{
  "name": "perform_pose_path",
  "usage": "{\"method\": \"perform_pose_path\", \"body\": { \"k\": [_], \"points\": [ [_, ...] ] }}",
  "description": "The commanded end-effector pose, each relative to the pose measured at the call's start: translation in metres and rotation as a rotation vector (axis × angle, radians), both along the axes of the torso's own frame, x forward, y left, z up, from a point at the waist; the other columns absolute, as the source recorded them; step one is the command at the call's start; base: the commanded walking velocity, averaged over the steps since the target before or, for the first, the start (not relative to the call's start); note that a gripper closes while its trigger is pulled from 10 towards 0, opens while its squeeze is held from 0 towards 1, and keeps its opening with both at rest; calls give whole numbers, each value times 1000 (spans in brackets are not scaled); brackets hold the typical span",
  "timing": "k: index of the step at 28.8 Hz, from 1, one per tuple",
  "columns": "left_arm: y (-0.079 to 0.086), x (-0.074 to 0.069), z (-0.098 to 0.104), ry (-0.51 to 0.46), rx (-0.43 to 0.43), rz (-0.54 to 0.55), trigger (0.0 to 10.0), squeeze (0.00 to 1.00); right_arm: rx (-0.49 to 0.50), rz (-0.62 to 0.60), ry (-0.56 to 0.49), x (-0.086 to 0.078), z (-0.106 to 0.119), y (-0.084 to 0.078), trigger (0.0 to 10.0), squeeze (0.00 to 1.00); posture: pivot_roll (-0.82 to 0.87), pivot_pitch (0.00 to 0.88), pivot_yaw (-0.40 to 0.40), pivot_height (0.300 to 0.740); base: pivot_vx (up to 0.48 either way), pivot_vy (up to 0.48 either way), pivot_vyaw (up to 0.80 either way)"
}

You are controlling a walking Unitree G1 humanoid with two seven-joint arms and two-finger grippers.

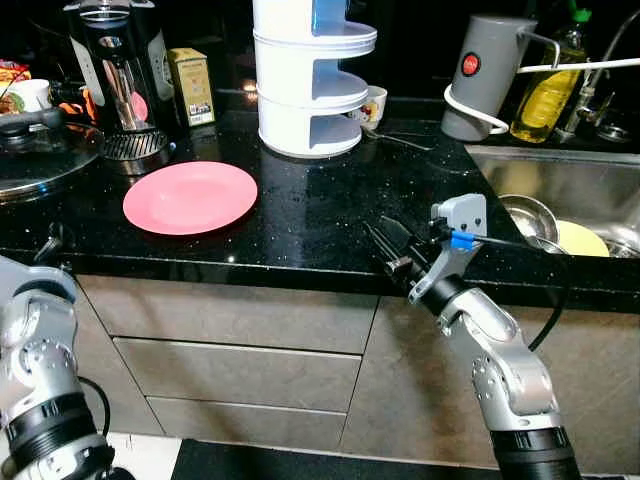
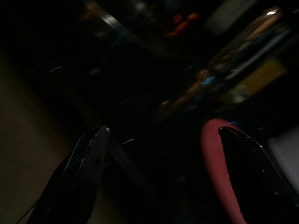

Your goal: Kitchen organization

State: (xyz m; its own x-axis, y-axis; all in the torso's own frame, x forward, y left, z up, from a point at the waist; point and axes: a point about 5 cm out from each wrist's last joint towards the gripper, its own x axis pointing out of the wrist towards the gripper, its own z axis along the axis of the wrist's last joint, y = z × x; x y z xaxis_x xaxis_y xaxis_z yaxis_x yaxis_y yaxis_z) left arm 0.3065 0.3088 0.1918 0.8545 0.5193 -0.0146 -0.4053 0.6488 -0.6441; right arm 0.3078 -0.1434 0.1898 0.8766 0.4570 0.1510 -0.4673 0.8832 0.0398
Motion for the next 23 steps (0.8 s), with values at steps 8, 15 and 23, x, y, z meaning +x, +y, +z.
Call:
{"method": "perform_pose_path", "body": {
  "k": [8,15,23],
  "points": [
    [1,7,4,-23,-5,-48,10000,0,-24,-29,10,2,-1,-4,10000,0,-24,0,-28,740,0,0,0],
    [-2,20,1,-77,-56,-129,10000,0,-96,-102,33,7,-5,-12,10000,0,-28,0,-33,740,0,0,0],
    [-11,35,6,-113,-101,-222,10000,0,-111,-92,38,6,-5,-12,10000,0,-42,0,-27,740,0,0,0]
  ]
}}
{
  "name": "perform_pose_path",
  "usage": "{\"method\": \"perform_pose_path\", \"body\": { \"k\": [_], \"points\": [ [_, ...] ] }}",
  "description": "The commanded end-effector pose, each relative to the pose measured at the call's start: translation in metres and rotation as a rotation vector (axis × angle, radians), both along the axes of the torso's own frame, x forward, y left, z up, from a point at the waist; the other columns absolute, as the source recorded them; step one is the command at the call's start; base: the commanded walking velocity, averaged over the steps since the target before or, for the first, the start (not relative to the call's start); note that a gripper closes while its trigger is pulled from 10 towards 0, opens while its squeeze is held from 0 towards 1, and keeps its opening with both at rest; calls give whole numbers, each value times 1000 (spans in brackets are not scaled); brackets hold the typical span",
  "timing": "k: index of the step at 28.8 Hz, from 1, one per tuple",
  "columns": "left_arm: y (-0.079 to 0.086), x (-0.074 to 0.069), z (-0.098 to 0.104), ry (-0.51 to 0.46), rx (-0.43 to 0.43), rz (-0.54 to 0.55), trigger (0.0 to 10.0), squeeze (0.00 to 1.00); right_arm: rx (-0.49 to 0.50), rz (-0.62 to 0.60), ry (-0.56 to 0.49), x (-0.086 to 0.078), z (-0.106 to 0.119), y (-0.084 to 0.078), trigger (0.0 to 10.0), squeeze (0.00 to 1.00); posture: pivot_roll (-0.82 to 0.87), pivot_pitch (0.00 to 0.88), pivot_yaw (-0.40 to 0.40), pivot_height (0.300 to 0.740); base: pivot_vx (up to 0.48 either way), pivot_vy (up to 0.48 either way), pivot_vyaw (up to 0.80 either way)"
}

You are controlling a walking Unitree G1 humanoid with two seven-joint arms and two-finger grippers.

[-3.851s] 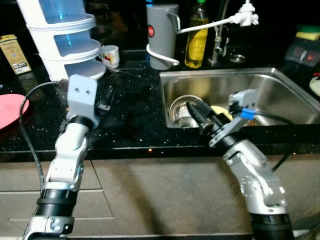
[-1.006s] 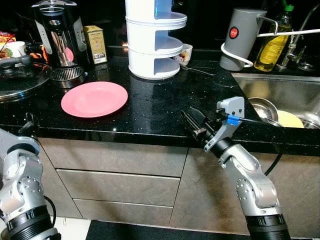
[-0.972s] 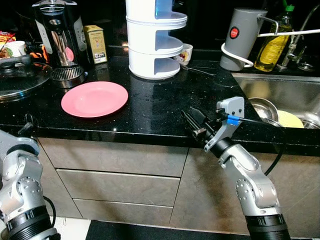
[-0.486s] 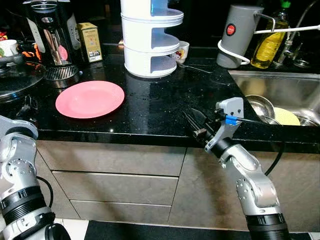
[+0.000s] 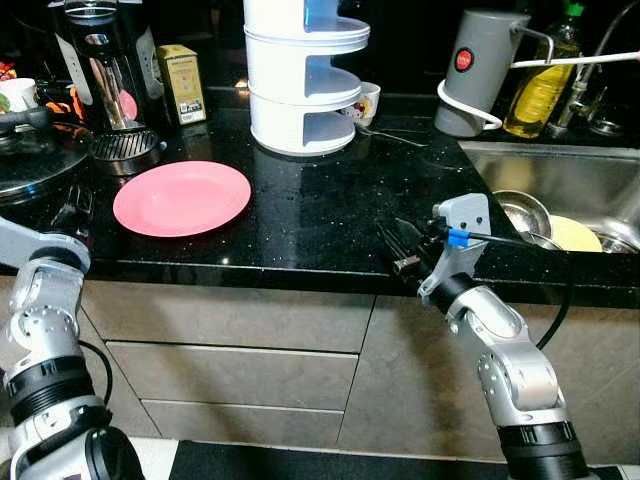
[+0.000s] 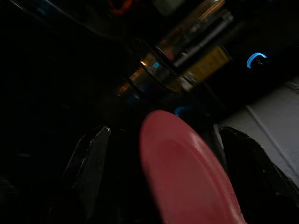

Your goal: Kitchen organization

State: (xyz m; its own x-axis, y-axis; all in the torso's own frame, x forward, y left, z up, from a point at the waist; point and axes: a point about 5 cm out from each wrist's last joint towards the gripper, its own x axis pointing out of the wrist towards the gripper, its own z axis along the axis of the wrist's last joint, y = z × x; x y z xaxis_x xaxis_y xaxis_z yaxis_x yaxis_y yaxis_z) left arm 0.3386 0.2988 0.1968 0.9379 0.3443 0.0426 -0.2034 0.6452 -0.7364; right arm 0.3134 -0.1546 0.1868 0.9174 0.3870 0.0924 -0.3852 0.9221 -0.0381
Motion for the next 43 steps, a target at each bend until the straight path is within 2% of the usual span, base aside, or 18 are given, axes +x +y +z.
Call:
{"method": "perform_pose_path", "body": {
  "k": [1,5,10,12,15,21,24,27,29,34,41,42,43],
  "points": [
    [-1,3,1,-6,-9,-26,10000,0,-14,-2,18,1,-2,-1,10000,0,-42,0,-27,740,0,0,0],
    [-13,10,-6,10,-80,-86,10000,0,-65,10,27,1,-3,0,10000,0,-45,0,-29,740,0,0,0],
    [-18,15,-13,34,-132,-115,10000,0,-119,27,40,1,-3,1,10000,0,-47,0,-29,740,0,0,0],
    [-22,17,-17,57,-195,-124,10000,0,-138,42,45,0,2,1,10000,0,-54,0,-28,740,0,0,0],
    [-23,18,-18,64,-212,-126,10000,0,-140,47,44,0,3,1,10000,0,-54,0,-28,740,0,0,0],
    [-28,21,-22,102,-256,-141,10000,0,-45,131,23,-4,14,6,10000,0,-55,0,-26,740,0,0,0],
    [-30,22,-24,119,-276,-157,10000,0,42,265,-23,-16,26,17,10000,0,-56,0,-27,740,0,0,0],
    [-31,23,-23,130,-289,-174,10000,0,56,346,-41,-24,32,24,10000,0,-58,0,-25,740,0,0,0],
    [-32,24,-23,133,-291,-179,10000,0,57,353,-41,-25,33,25,10000,0,-58,0,-25,740,0,0,0],
    [-44,28,-28,186,-288,-270,10000,0,79,447,-40,-35,35,34,10000,0,-59,0,-24,740,0,0,0],
    [-51,30,-28,223,-281,-327,10000,0,82,475,-38,-38,38,36,10000,0,-65,0,-22,740,0,0,0],
    [-52,31,-29,232,-284,-337,9333,0,79,477,-37,-39,38,36,10000,0,-65,0,-22,740,0,0,0],
    [-52,31,-29,232,-284,-337,9333,0,79,477,-37,-39,38,36,10000,0,-65,0,-22,740,0,0,0]
  ]
}}
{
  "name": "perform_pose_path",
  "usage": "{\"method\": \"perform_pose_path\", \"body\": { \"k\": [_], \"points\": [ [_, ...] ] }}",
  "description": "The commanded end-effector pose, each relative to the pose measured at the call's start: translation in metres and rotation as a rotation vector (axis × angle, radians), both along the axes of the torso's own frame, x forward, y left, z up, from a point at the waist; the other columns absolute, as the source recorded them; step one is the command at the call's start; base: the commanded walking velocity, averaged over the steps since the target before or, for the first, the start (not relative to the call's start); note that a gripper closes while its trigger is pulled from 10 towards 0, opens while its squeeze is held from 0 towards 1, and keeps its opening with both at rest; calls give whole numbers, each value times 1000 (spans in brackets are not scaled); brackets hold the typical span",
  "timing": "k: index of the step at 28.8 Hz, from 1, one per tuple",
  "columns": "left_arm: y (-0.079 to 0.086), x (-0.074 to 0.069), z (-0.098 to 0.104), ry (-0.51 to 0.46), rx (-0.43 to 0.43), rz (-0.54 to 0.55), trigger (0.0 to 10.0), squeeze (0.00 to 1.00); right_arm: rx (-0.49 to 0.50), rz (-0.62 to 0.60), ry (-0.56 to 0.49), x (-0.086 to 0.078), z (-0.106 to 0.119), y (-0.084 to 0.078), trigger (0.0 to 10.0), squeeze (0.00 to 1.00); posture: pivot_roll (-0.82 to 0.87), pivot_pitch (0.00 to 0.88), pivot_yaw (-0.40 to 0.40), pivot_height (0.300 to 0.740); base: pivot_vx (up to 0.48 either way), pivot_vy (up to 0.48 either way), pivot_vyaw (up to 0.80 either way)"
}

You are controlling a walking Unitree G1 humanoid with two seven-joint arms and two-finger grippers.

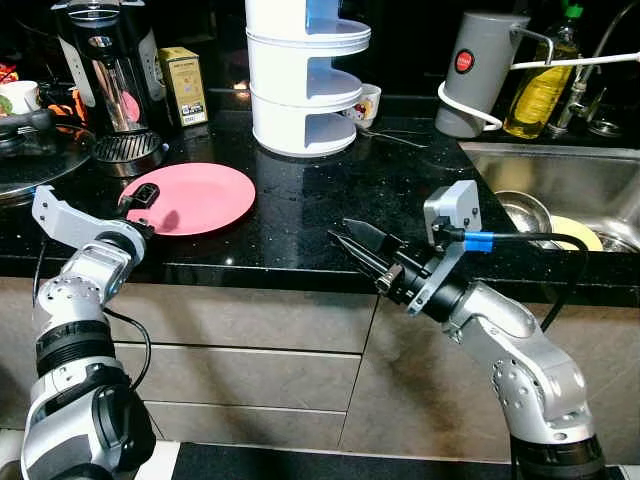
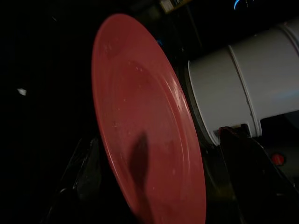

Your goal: Kitchen organization

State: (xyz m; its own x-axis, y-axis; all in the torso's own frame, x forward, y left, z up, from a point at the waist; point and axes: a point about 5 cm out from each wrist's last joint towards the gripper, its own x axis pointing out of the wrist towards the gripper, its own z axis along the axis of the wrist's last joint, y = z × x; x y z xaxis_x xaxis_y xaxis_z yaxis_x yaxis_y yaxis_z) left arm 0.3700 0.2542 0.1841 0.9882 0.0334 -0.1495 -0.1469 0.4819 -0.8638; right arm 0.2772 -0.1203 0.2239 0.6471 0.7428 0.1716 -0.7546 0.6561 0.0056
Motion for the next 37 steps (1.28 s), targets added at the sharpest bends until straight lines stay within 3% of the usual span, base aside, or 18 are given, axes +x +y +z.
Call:
{"method": "perform_pose_path", "body": {
  "k": [1,2,8,17,18,19,23,27,36,37],
  "points": [
    [-8,-1,-17,88,-9,-52,9333,0,-6,17,0,-3,1,2,10000,0,-65,0,-22,740,0,0,0],
    [-11,-1,-18,99,-13,-71,0,0,-12,26,0,-4,2,2,10000,0,-65,0,-22,740,0,0,0],
    [-16,-1,-22,129,-22,-115,0,0,-22,103,5,-12,2,6,10000,0,-66,0,-22,740,0,0,0],
    [-12,0,-14,94,-16,-100,0,0,-23,51,7,-8,2,5,10000,0,-62,0,-20,740,0,0,0],
    [-12,1,-10,72,5,-103,0,0,-17,24,8,-5,2,3,10000,0,-62,0,-20,740,0,0,0],
    [-17,2,-1,28,82,-126,0,0,-1,-30,13,1,2,-1,10000,0,-57,0,-19,740,0,0,0],
    [-31,3,8,-12,124,-187,0,0,11,-73,15,5,2,-5,10000,0,-55,0,-18,740,0,0,0],
    [-54,2,24,-113,195,-260,0,0,24,-140,16,11,2,-10,10000,0,-53,0,-17,740,0,0,0],
    [-75,-6,53,-295,291,-245,0,0,35,-241,22,18,1,-19,10000,0,-52,0,-11,740,0,0,0],
    [-78,-10,59,-332,335,-244,0,0,32,-269,24,20,0,-21,10000,0,-48,0,-10,740,0,0,0]
  ]
}}
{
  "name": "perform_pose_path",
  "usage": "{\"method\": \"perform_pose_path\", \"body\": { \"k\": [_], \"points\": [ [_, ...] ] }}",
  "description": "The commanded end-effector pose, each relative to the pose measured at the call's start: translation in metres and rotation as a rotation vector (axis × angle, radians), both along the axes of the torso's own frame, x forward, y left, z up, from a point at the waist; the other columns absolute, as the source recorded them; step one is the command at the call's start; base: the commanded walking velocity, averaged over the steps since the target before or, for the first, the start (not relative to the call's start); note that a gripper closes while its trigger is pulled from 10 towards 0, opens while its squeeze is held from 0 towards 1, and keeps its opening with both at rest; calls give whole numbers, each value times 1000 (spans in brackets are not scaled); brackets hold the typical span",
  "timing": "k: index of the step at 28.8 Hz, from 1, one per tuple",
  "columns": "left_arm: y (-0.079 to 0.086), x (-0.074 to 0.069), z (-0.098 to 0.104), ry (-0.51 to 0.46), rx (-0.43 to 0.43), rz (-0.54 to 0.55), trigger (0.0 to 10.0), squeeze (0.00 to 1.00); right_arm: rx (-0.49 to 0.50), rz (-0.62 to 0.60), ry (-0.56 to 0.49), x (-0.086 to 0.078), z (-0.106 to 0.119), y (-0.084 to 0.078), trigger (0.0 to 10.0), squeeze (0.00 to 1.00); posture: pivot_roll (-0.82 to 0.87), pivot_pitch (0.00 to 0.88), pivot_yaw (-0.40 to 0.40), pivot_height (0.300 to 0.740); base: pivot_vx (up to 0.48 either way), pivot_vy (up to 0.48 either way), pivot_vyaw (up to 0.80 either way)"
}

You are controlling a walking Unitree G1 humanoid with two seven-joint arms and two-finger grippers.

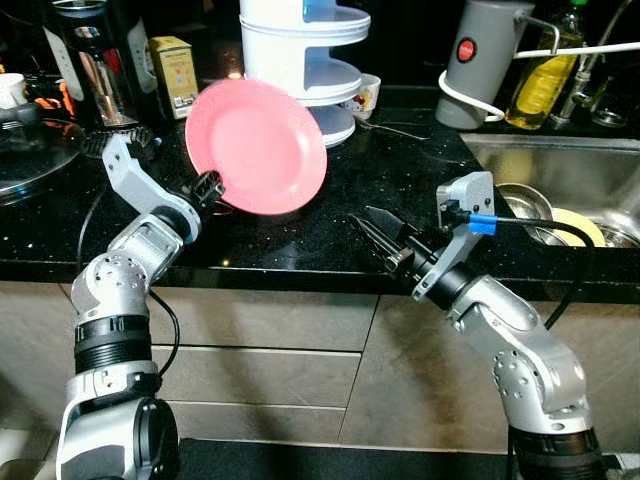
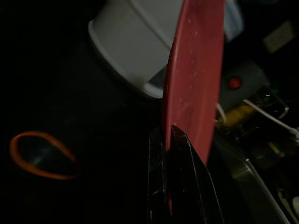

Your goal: Kitchen organization

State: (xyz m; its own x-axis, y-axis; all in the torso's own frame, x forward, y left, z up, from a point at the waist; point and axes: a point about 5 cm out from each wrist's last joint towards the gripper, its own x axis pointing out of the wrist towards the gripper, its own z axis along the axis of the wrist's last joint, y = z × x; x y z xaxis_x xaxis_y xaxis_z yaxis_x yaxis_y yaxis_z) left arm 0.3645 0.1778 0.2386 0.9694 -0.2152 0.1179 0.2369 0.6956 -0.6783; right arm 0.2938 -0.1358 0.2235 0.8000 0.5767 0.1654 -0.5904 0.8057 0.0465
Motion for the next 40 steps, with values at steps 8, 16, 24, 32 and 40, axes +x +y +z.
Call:
{"method": "perform_pose_path", "body": {
  "k": [8,16,24,32,40],
  "points": [
    [-8,-12,14,-143,180,31,10000,0,26,-113,-4,9,-1,-15,10000,0,-46,0,-11,740,0,0,0],
    [-17,-16,19,-198,215,23,10000,0,46,-120,-21,10,1,-17,10000,0,-48,0,-14,740,0,-333,0],
    [-20,-18,22,-230,202,13,10000,0,57,-105,-29,10,3,-15,10000,0,-47,0,-13,740,0,-465,0],
    [-20,-18,23,-233,188,18,10000,0,51,-92,-31,9,2,-12,10000,0,-45,0,-12,740,0,-465,0],
    [-20,-17,21,-228,183,16,10000,0,44,-87,-30,8,1,-11,10000,0,-46,0,-12,740,0,-465,0]
  ]
}}
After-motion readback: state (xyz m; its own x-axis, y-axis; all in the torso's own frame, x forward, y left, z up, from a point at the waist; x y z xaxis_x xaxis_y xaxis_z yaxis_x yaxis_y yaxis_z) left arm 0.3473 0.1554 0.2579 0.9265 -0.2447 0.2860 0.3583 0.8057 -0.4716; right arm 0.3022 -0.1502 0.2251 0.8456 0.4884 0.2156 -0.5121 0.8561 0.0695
